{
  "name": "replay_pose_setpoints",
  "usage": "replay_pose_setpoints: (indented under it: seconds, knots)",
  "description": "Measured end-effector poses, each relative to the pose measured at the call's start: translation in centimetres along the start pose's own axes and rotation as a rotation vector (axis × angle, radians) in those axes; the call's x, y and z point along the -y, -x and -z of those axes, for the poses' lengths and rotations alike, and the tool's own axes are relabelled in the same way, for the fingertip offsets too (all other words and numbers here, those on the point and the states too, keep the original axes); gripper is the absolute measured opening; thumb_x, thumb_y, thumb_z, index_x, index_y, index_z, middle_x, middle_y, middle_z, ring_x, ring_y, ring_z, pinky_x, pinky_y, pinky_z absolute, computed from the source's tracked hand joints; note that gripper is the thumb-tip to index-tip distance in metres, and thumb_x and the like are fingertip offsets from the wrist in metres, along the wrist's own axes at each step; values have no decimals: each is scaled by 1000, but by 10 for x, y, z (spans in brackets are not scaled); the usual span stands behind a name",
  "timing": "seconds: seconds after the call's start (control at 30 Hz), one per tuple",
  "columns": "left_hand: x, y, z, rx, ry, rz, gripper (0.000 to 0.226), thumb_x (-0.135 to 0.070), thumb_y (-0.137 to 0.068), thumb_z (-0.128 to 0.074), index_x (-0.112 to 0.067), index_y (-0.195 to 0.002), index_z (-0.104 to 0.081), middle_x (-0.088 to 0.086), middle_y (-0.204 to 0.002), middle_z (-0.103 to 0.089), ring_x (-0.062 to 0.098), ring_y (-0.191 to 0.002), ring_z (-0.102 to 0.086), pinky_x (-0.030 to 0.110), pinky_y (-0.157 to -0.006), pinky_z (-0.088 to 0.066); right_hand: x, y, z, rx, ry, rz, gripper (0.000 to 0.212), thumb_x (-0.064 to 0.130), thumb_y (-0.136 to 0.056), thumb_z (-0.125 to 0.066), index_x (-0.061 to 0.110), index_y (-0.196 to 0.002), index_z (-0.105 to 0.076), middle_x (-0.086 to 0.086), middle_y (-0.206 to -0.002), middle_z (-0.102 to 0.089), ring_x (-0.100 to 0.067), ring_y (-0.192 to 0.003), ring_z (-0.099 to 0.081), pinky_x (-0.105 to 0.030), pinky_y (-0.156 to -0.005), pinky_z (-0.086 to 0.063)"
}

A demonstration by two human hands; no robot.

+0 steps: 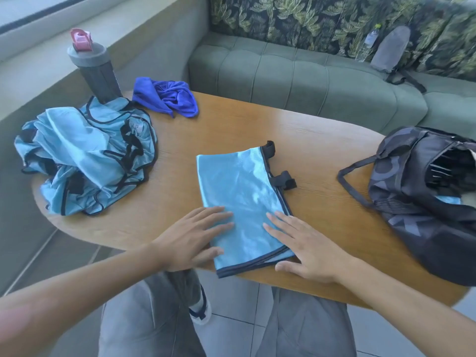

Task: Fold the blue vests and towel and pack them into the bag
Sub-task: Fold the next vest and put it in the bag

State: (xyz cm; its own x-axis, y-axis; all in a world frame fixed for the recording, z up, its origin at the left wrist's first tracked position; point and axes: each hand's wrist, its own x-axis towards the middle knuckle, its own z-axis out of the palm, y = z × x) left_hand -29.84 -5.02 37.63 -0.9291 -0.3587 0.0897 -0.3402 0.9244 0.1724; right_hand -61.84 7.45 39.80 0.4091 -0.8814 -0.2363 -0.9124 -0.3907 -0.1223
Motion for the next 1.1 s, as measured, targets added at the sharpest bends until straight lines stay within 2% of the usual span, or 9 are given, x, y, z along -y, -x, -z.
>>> replay_pose_setpoints:
  seconds: [0.17, 0.37, 0.53, 0.63, 0.73, 0.87, 0.93, 1.03, 1.1]
  knots:
    - [-10, 29, -10, 176, -130, -26, 98, -82, -92, -35, -22, -164, -5, -1, -172, 4, 22, -158, 6, 40, -128, -2, 15, 20, -14, 8, 27, -24, 98, 86, -90, -29, 30, -161, 9, 10, -167, 21, -9, -152, 23, -36, -126, 4]
    - [-46, 26, -21, 9, -246, 38, 68, -30, -87, -43, -14, -153, -42, 11, -148, -50, 36, -140, -45, 51, -114, -40, 48, 45, -29, 6, 14, -43, 94, 71, -97, -41, 29, -160, 14, 8, -166, 25, -10, -152, 25, -36, -125, 4]
    - [-54, 28, -21, 15, -281, -4, 81, -14, -79, -50, -21, -158, -33, 12, -144, -49, 37, -137, -43, 50, -116, -34, 50, 61, -47, -95, 106, -14, 107, 20, -74, -78, 21, -162, -17, -2, -170, -13, -21, -155, -16, -38, -121, -20]
    - [-49, 30, -8, 73, -231, -66, 85, -20, -76, -39, -27, -160, -29, 8, -148, -44, 33, -140, -39, 48, -120, -26, 38, 60, -40, -135, 169, 73, 100, 21, -64, -80, 19, -155, -38, -4, -160, -38, -24, -146, -38, -37, -117, -25]
    - [-41, 26, 4, 121, -151, -76, 85, -21, -75, -38, -32, -159, -27, 2, -147, -43, 26, -134, -42, 42, -117, -27, 26, 52, -30, -139, 185, 132, 94, 35, -69, -79, 19, -153, -40, -5, -158, -39, -23, -149, -32, -39, -122, -24]
    - [-33, 18, 17, 96, 33, -65, 86, -19, -72, -34, -35, -156, -34, -4, -142, -48, 19, -123, -48, 37, -109, -31, 18, 39, -24, -177, 96, 136, 85, 29, -73, -74, 17, -151, -44, -1, -162, -34, -17, -154, -23, -36, -125, -23]
    - [-28, 11, 24, 106, 208, -17, 76, -19, -77, -31, -37, -149, -44, -10, -132, -56, 15, -116, -50, 34, -106, -31, 15, 33, -23, -293, -14, 102, 66, 24, -76, -72, 15, -140, -58, 1, -149, -53, -16, -144, -42, -39, -119, -35]
    - [-19, -2, 33, 56, 558, 203, 34, -43, -101, -33, -42, -117, -63, -20, -107, -68, 4, -100, -59, 36, -98, -41, 28, 25, -5, -511, -290, -35, 21, 33, -95, -60, 18, -103, -71, 9, -98, -70, -9, -95, -64, -30, -86, -49]
    - [-16, -12, 39, 31, 856, 422, 56, -73, -97, -25, -36, -103, -66, -19, -100, -71, 3, -94, -65, 38, -91, -50, 40, 18, 8, -539, -432, -244, 31, 46, -101, -44, 26, -86, -61, 13, -72, -59, -9, -70, -56, -24, -65, -40]
